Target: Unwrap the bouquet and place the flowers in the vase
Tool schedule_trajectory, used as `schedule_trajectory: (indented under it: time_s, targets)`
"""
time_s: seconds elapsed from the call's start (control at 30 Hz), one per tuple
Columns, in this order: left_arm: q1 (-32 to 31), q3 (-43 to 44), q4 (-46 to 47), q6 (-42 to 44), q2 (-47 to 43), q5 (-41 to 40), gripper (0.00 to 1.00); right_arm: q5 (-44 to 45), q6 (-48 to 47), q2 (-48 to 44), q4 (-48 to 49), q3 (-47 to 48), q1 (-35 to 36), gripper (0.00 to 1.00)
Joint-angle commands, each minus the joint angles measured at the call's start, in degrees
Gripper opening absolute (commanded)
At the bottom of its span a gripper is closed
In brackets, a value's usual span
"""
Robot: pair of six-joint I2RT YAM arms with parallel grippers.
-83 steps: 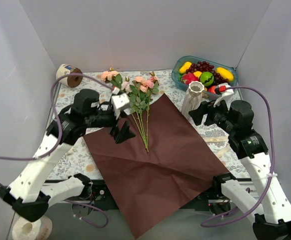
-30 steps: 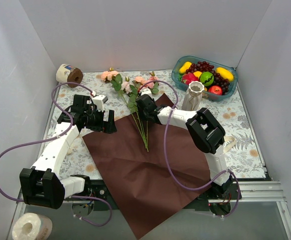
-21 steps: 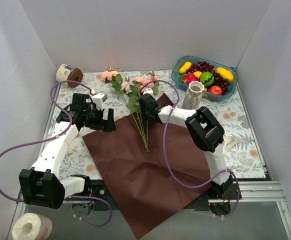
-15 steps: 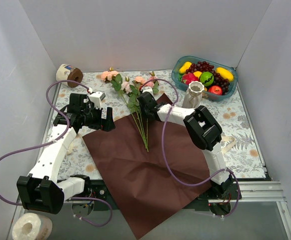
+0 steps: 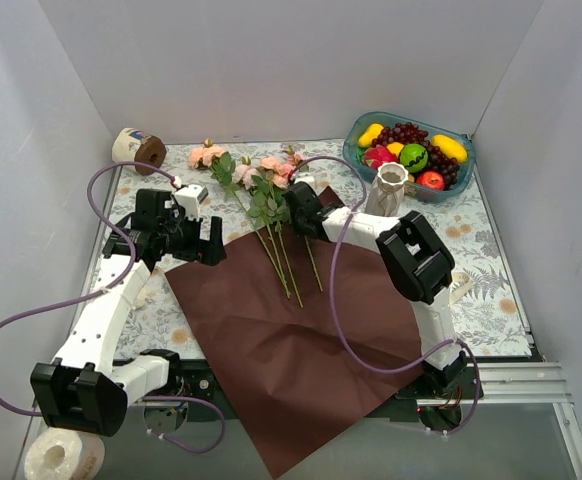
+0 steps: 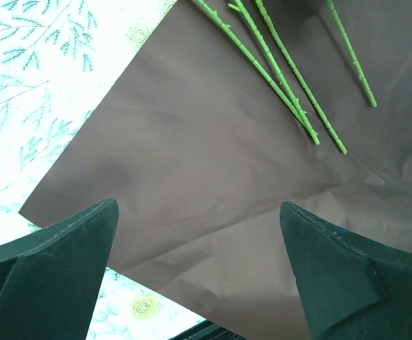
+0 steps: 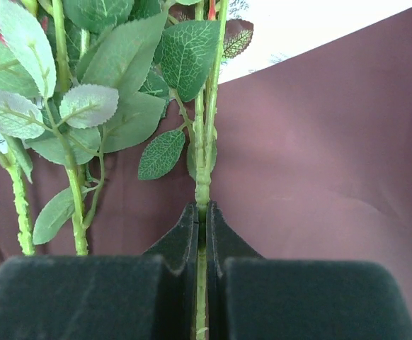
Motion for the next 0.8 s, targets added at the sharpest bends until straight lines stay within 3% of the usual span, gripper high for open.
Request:
schedule_trajectory:
  time_s: [0.0,0.23,0.47,0.6,0.63,0.7,0.77]
  targets:
    - [0.21,0.32,-1.27,1.53,-3.28,-0.71,0.98,2.53,-0.15,-8.01,-0.24,-1.06,-0.51,0.01]
    - [0.21,2.96,-3.91,2.59,-3.63,-0.44,0.98,4.02,-1.37,-18.04,-0.16,-1.68,-3.23,0.01]
    - [0.21,4.28,-4.35,2.16,-3.02,-0.7,0.98,2.35,-7.07,-26.65,5.1,5.53,-5.34,0.01]
    - [0.21,5.07,-4.61,2.42,-2.66,-0.35,0.98,-0.79,-16.36,-36.03,21.08,2.12,-5.43,0.01]
    - [0.21,5.24,-4.61,2.5,-2.4,-0.35,0.98,-1.33,-18.75,-37.54,31.12,0.28,-5.26,0.01]
    - [0.21,5.33,-4.53,3.03,-2.31,-0.26,0.98,-2.39,-23.67,-41.05,42.15,-4.98,-5.26,0.01]
    - [0.21,5.25,-4.0,3.38,-1.96,0.09,0.98,-2.04,-29.66,-41.78,48.51,-4.5,-5.52,0.01]
